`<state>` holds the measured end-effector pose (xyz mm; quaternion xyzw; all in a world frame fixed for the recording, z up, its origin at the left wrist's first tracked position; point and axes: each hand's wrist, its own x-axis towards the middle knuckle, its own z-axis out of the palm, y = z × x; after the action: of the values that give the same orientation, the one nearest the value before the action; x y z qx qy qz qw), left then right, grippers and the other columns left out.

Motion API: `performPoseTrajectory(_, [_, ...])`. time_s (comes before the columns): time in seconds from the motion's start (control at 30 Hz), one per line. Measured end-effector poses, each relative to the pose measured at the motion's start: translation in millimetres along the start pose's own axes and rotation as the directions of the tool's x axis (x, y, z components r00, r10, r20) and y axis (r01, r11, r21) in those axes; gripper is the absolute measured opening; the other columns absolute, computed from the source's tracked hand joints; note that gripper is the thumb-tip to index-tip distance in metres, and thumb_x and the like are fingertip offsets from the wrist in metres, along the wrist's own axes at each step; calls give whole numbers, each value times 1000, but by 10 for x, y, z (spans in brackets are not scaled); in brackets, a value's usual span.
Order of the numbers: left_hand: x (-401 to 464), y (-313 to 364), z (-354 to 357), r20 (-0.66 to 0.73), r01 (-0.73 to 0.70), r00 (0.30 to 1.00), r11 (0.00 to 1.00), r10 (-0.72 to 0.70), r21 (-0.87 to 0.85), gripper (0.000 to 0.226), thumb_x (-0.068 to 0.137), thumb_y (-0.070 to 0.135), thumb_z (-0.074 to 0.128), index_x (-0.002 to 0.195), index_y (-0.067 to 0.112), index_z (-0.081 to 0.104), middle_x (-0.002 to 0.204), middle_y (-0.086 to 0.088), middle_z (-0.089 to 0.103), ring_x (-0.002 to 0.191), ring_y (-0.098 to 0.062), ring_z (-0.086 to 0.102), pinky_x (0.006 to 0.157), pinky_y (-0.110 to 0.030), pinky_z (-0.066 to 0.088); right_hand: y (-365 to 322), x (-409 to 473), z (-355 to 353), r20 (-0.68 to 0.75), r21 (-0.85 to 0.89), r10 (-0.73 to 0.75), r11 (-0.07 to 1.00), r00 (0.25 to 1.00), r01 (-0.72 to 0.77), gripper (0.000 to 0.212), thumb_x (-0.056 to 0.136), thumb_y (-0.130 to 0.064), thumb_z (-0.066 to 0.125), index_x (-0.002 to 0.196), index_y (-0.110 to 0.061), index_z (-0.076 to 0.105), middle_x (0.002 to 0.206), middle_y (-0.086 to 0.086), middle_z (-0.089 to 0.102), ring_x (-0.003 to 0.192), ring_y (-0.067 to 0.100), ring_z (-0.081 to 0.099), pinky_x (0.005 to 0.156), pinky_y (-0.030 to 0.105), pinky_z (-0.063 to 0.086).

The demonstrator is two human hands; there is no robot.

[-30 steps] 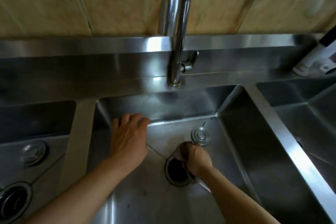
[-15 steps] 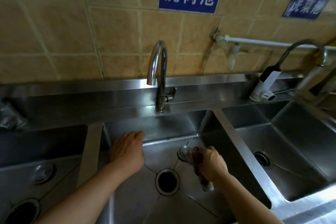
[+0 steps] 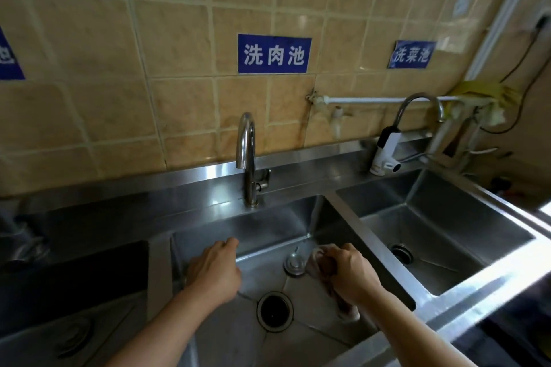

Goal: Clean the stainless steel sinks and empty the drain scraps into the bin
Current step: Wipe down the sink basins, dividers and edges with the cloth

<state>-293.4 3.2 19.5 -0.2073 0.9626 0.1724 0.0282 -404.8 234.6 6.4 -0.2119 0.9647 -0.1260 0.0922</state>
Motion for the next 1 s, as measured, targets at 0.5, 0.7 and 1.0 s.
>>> performPoseTrajectory(0.5, [114,978,91,-4,-62,998,997,62,-41,49,88,26,55,135,22,40,141,-1,46,127,-22,47,100,-34,41,642,-103,-428,-42,81,-25,996,999,28,47,84,-23,60,129,-33,52,120,5,50,106,30,57,88,33,48])
performPoseTrajectory(0.7, [113,1509,342,-16,28,999,999,-29,-30,50,89,27,55,135,24,37,141,0,45,127,-21,46,99,-34,43,1112,51,-538,5,75,-120,990,993,119,47,84,-19,60,130,-26,53,126,8,51,111,32,57,89,33,46])
performPoseTrajectory(1.0, [-67,1635,275,-68,183,980,981,-187,-63,53,93,25,54,141,23,32,142,0,42,127,-19,46,101,-33,43,1140,392,-590,-12,186,-250,951,968,248,29,90,-21,50,115,-29,62,118,3,56,105,25,59,79,28,44])
